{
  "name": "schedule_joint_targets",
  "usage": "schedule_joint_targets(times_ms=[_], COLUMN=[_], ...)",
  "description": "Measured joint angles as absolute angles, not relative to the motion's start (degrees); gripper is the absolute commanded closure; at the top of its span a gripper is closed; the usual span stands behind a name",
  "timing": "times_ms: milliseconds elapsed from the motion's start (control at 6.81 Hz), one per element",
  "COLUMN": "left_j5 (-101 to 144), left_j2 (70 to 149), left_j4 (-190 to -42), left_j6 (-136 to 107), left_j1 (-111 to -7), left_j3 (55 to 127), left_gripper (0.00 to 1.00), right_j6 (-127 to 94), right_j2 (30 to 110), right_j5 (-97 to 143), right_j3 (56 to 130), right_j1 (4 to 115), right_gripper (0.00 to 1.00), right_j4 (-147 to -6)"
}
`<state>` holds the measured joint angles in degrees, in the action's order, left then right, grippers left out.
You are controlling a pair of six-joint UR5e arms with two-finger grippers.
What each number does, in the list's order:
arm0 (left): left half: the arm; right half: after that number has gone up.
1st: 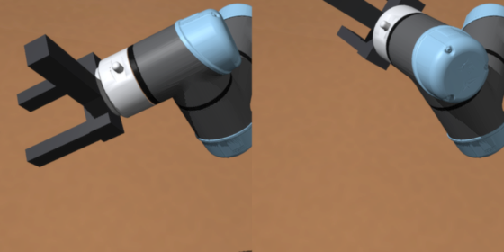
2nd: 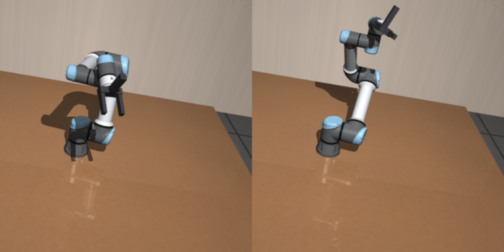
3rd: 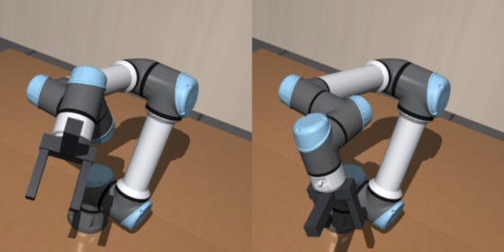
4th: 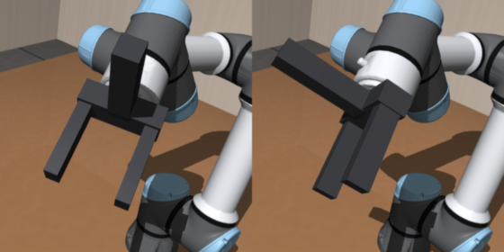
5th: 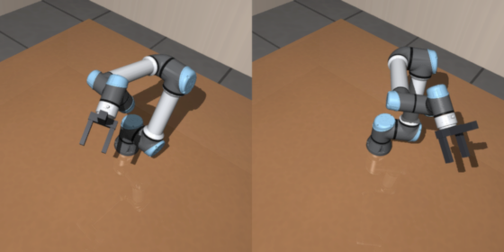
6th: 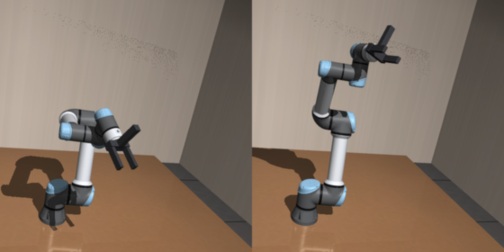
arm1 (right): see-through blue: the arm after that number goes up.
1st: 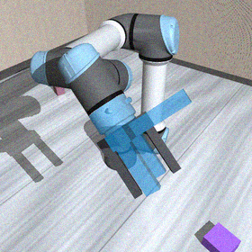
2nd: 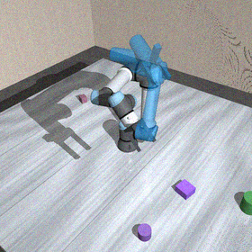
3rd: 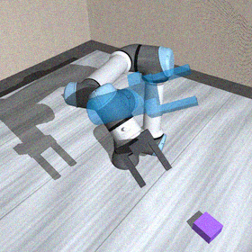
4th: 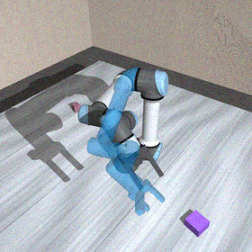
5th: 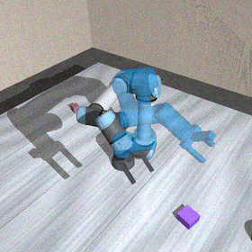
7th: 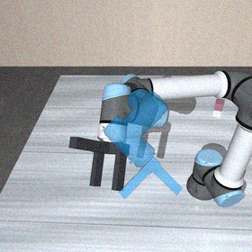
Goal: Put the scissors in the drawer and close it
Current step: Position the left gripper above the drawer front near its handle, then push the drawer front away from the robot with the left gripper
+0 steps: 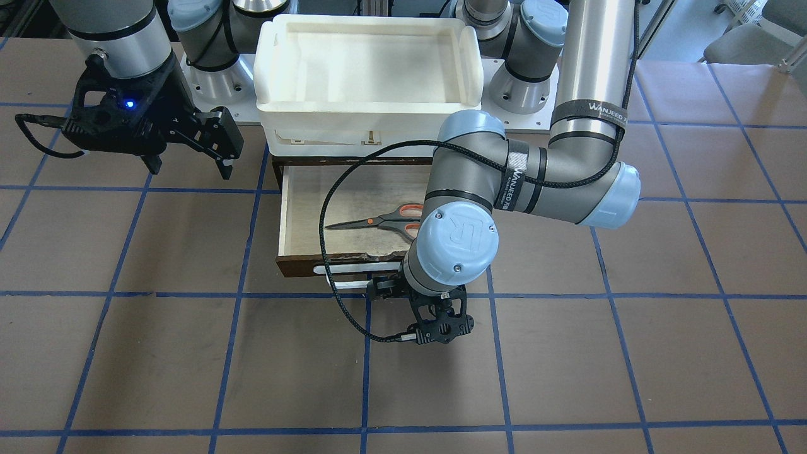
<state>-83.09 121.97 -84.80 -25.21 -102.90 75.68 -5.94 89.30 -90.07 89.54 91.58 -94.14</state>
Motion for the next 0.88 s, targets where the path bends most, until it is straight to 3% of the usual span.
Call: schedule_joint_targets(times_ms=[880], left_j5=[-82.6], left_j2=[120.4], left_j4=[-91.3], left_j6=[-25.4], left_j1=[-102.9], left_j3=[76.4], left_gripper=[0.00], right_j6=[-6.2], right_j2=[89.5], right_j5=[-90.0], right_j3=[89.6], right_j1=[91.6], right_gripper=[0.00], right_j4=[-94.1])
